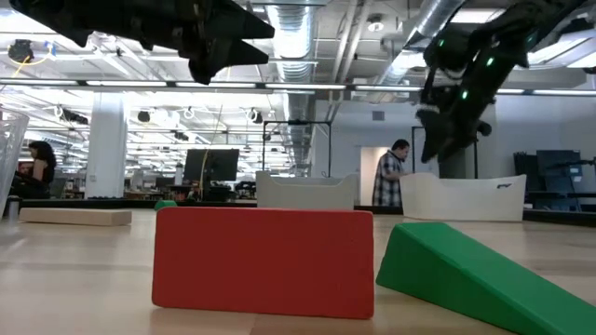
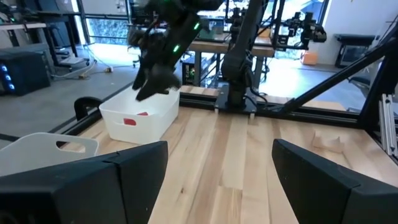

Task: Sort & place blocks by color
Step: Put the bottom brown block into the gray bin

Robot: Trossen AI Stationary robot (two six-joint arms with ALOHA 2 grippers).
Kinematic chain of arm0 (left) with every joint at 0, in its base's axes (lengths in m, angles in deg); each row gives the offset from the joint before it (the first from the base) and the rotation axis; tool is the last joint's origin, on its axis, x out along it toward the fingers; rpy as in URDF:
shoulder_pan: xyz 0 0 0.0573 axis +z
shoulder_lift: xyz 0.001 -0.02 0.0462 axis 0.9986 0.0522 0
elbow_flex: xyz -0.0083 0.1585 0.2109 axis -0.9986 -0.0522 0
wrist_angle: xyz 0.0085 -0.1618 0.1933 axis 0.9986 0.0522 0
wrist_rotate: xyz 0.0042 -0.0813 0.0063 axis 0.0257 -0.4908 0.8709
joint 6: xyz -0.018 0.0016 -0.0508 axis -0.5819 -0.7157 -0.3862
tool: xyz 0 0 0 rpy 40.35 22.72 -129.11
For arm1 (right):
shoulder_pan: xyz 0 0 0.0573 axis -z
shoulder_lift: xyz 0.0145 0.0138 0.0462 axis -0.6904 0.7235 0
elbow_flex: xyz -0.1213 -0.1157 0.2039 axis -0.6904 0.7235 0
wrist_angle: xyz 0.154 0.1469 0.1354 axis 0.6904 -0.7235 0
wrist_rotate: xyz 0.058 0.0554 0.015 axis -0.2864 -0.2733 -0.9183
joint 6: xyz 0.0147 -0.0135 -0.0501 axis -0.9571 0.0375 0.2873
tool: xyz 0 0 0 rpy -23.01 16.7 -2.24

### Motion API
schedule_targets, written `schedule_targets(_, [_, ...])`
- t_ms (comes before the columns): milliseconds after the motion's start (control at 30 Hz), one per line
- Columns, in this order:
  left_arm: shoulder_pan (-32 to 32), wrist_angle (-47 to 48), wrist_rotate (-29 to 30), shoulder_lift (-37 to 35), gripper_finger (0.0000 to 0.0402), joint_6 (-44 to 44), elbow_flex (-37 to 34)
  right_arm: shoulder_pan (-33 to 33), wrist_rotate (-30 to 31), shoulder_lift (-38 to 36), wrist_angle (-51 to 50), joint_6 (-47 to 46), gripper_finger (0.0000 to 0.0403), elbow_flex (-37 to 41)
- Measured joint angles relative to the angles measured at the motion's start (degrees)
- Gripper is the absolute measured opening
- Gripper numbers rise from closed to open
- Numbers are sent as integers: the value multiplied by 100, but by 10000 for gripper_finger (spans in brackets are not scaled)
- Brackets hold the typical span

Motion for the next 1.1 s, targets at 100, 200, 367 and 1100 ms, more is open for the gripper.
schedule_targets(100, [0,13,-19,0,276,-9,0,-507,-313,-481,10,210,285,0])
schedule_targets(200, [0,18,-178,-26,276,-28,0,-1170,-426,-852,-79,215,285,0])
schedule_targets(367, [-7,23,-248,-35,276,-187,2,-2621,-454,-1236,-384,203,285,-2])
schedule_targets(1100, [-20,825,-605,-35,276,-970,2,-7173,-1795,806,-3485,-4387,285,-1053])
